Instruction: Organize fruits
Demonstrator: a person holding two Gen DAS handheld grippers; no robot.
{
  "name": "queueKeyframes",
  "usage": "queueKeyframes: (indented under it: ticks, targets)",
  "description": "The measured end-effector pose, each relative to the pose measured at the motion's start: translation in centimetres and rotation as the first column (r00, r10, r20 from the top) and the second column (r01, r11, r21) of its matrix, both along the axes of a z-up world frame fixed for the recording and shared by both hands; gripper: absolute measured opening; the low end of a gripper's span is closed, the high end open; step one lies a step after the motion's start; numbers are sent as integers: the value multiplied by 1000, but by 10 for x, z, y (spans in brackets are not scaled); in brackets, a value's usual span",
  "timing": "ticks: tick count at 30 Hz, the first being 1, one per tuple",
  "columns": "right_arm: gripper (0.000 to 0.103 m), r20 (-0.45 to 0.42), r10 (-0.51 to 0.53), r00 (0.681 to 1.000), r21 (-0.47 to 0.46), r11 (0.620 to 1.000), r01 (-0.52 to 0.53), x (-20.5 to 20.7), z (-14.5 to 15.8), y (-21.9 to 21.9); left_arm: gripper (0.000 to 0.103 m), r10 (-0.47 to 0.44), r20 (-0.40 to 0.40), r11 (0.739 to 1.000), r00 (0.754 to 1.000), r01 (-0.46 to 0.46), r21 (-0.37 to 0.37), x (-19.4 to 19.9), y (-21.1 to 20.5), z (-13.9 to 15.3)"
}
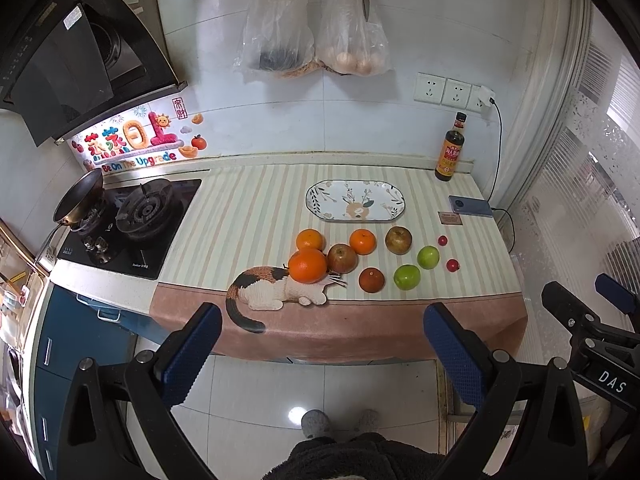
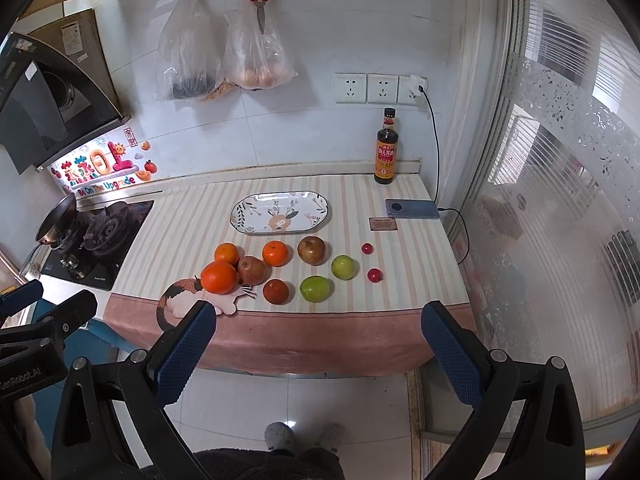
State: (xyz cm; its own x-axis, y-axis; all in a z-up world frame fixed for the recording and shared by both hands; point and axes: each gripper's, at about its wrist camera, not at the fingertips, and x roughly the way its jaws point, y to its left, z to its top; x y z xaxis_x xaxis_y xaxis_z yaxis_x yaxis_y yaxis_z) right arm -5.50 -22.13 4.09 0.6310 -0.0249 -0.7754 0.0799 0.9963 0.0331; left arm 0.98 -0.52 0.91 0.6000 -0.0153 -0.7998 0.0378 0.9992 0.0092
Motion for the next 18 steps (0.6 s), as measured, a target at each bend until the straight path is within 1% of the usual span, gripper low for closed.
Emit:
queueKeyframes:
  ticks: [18]
  targets:
    - [103, -5, 2, 1000, -1, 1000, -2, 2, -2, 2, 103, 1, -4, 1000, 1000, -1, -3, 0, 2, -3]
